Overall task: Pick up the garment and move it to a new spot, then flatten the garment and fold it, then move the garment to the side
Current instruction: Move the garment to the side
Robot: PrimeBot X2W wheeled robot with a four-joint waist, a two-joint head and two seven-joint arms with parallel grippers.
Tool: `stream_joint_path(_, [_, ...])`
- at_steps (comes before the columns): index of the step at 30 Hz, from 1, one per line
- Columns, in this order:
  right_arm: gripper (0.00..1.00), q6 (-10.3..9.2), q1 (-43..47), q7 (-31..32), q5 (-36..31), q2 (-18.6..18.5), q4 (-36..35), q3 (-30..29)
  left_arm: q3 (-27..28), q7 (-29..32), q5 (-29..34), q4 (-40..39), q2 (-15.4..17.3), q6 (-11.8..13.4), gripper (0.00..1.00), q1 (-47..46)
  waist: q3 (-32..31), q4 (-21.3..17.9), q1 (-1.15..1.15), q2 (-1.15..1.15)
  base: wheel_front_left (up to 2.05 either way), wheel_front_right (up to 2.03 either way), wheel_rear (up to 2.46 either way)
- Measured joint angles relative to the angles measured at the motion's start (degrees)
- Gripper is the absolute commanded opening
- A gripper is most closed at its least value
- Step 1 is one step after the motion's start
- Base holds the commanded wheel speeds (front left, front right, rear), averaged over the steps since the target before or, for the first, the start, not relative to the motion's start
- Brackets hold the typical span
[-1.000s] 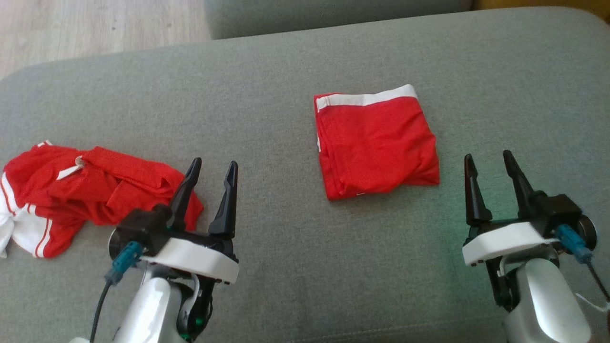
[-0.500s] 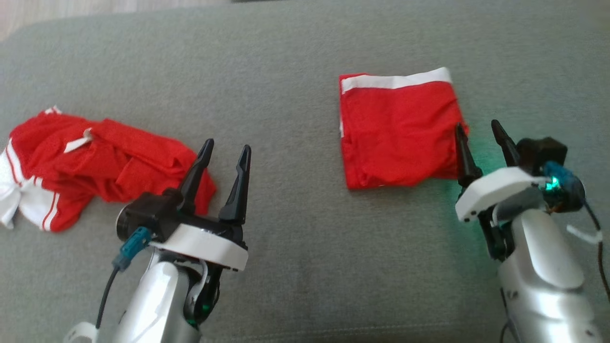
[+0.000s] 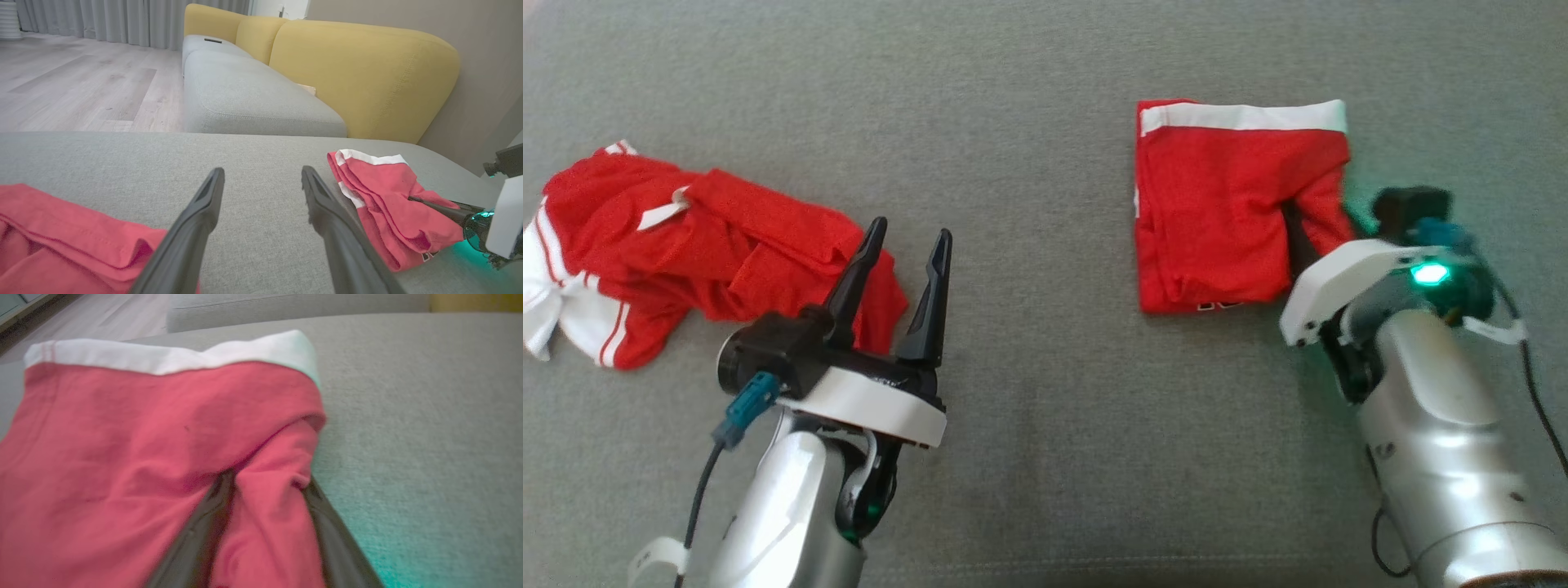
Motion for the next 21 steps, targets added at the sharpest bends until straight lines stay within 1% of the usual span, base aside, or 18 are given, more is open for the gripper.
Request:
stream_joint_path(5, [0.0,0.0,-0.19,-3.93,-6.43,-0.26,1.32,3.7,-0.11,0.0,0.44,0.04,0.0,-0.09,1.0,0.0,-0.78,-1.85,0.0,0.0,0.0,0.0,0.0])
stream_joint_path(7, [0.0,0.0,-0.25,-4.97,-8.16,-1.24,1.46,5.52,-0.2,0.0,0.45,0.02,0.0,-0.26,1.0,-0.01,-1.26,-2.8,-0.01,0.0,0.0,0.0,0.0])
stream_joint_path(9, [0.0,0.0,-0.59,-5.49,-9.02,-3.16,1.57,7.59,-0.42,0.0,0.45,-0.01,0.0,-0.35,1.0,-0.01,-1.79,-3.82,0.0,0.0,0.0,0.0,0.0])
stream_joint_path(11, [0.0,0.0,-1.36,-5.97,-9.22,-6.08,1.59,9.58,-1.0,0.0,0.45,-0.21,0.0,-0.51,1.0,-0.08,-2.3,-4.82,-0.01,0.0,0.0,0.0,0.0])
stream_joint_path(16, [0.0,0.0,-3.67,-5.97,-8.61,-15.35,1.91,14.79,-2.58,0.0,0.3,-1.08,0.0,-0.48,1.0,-0.97,-2.97,-6.6,-0.01,0.0,0.0,0.0,0.0])
stream_joint_path(21, [0.0,0.0,-4.82,-5.87,-6.15,-23.98,3.57,17.49,-3.67,0.0,0.29,-1.59,-0.01,-0.4,1.0,-1.42,-1.98,-6.44,-0.01,0.0,0.0,0.0,0.0])
